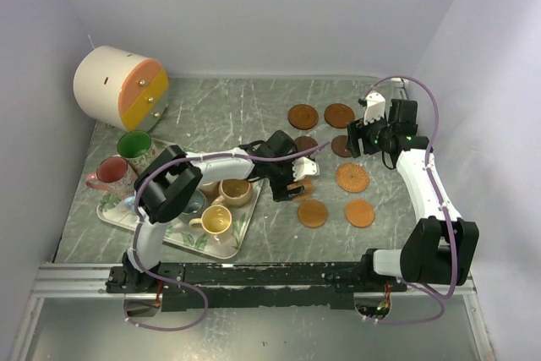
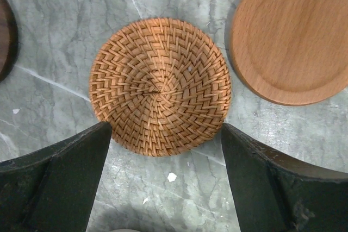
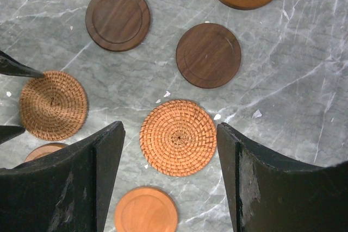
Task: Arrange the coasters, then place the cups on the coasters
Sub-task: Move the coaster to the center of the board.
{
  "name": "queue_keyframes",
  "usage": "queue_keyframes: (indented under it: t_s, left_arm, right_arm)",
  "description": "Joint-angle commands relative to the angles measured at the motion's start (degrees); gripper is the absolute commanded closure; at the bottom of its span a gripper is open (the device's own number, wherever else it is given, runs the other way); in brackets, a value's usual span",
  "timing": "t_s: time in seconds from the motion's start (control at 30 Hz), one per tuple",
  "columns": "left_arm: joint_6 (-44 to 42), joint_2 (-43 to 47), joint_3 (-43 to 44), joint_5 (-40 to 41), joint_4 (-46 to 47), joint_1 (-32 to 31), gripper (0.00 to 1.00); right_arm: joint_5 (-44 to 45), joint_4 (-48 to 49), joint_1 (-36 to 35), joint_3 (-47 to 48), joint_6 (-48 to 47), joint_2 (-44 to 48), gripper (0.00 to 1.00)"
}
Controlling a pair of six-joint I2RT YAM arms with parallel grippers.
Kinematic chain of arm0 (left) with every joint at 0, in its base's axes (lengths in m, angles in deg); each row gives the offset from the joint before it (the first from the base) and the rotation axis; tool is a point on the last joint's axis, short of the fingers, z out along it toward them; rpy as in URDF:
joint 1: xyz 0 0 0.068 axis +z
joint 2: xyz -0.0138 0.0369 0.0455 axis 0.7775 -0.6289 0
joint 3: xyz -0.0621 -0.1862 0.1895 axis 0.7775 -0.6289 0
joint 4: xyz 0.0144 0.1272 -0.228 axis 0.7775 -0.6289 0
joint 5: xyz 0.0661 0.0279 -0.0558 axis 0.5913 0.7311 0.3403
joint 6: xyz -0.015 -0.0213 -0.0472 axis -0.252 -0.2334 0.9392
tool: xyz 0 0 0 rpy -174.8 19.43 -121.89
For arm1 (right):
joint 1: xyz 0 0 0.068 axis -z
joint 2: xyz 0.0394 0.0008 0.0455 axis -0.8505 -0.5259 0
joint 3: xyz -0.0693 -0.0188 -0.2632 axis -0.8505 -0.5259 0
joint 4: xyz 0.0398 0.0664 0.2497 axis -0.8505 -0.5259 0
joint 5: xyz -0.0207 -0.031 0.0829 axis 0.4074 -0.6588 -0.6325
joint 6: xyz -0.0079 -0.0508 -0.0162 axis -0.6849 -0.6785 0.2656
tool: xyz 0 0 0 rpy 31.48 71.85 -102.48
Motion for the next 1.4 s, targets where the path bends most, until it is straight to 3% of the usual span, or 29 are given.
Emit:
queue_keyframes:
  t_s: [0.0, 0.6, 1.37]
  left_arm:
    - [-0.9, -2.4, 2.2, 1.6, 2.0, -0.7, 0.08]
    - [2.0, -8.1, 8.6, -0.3, 0.4, -0.7, 0.15]
    - [3.4, -9.9, 10.0, -2.1, 0.0, -1.4, 0.17]
  right_arm:
    - [-0.7, -0.5, 0.6, 0.2, -0.6, -0.7, 0.31]
    - [0.3, -0.6, 0.5, 0.4, -0.4, -1.5, 0.31]
    - [0.4, -0.7, 0.5, 0.6, -0.3, -2.0, 0.31]
